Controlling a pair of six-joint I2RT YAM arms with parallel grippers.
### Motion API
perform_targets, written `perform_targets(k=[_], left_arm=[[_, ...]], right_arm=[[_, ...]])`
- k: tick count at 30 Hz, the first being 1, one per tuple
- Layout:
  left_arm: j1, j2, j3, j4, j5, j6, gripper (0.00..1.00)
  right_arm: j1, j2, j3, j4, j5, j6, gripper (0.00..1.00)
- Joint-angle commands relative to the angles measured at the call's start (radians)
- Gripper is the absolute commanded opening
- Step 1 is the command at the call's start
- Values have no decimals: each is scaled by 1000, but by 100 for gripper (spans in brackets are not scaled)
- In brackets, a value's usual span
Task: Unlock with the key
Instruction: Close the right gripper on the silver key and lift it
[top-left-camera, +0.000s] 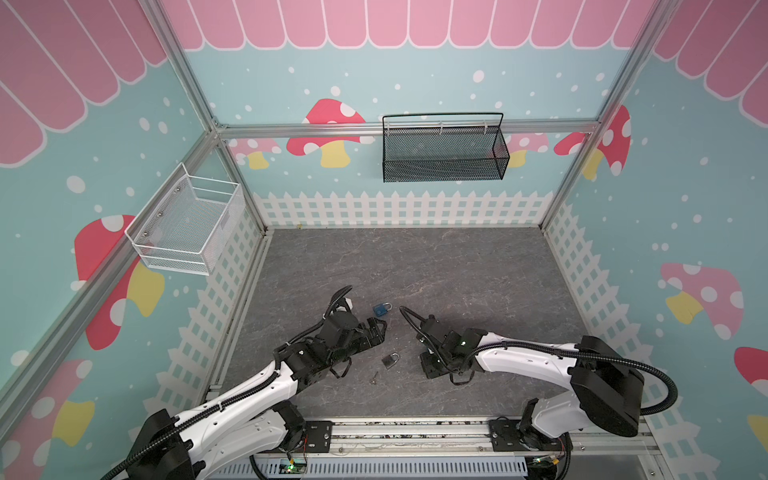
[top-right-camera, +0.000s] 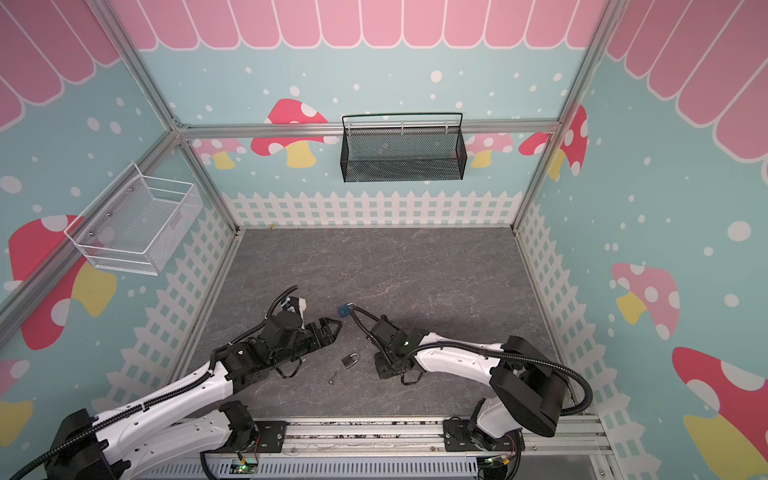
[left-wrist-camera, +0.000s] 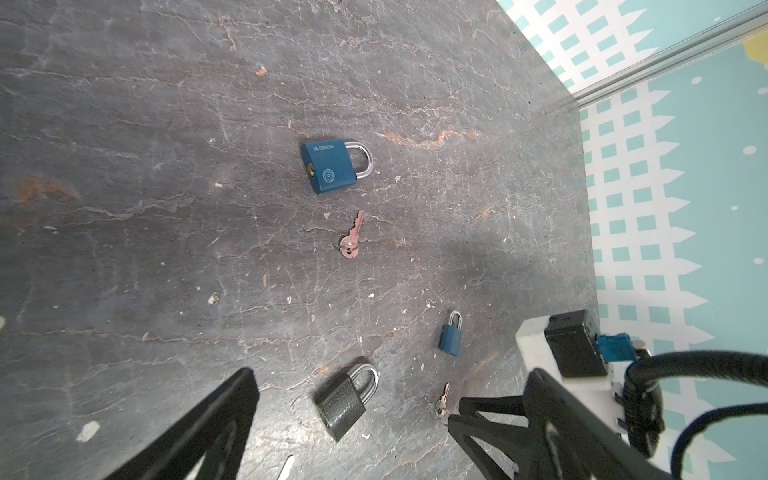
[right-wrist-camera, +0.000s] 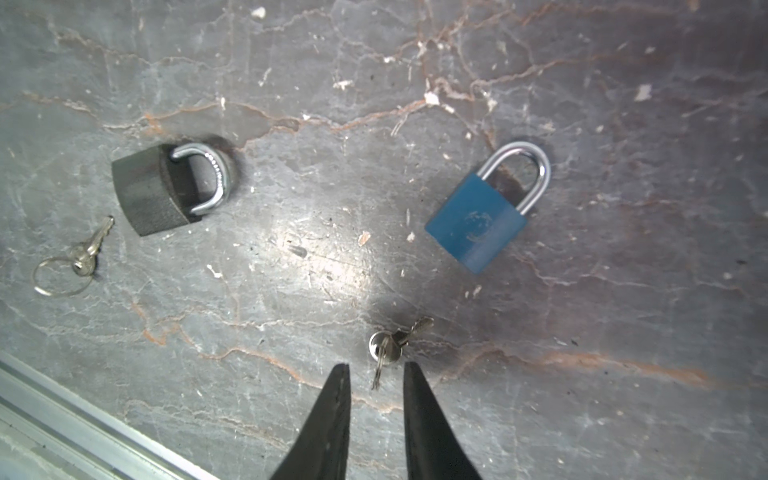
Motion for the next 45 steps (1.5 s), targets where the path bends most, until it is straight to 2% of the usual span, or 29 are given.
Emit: perform_targets(k=[1,23,29,34,40,45], left_arm=[[-5,9,4,-31,-15,-23,100],[-3,41,13,-34,-16,-34,100],[-2,46,26,-34,-6,-55,100],[2,23,23,-35,16,-92,100],[21,-28,20,-38,73,-153,100],[64,-78,26,-31,164,-221,100]], right_arm=[[12,20,20,-10,20,1,23],[26,60,2,15,34,-14,14],[27,41,10,11,47,-47,8],[28,-11,13,3,81,-95,0],[28,-108,30,12,111,-203,0],[28,-194,70,22,135,-303,0]])
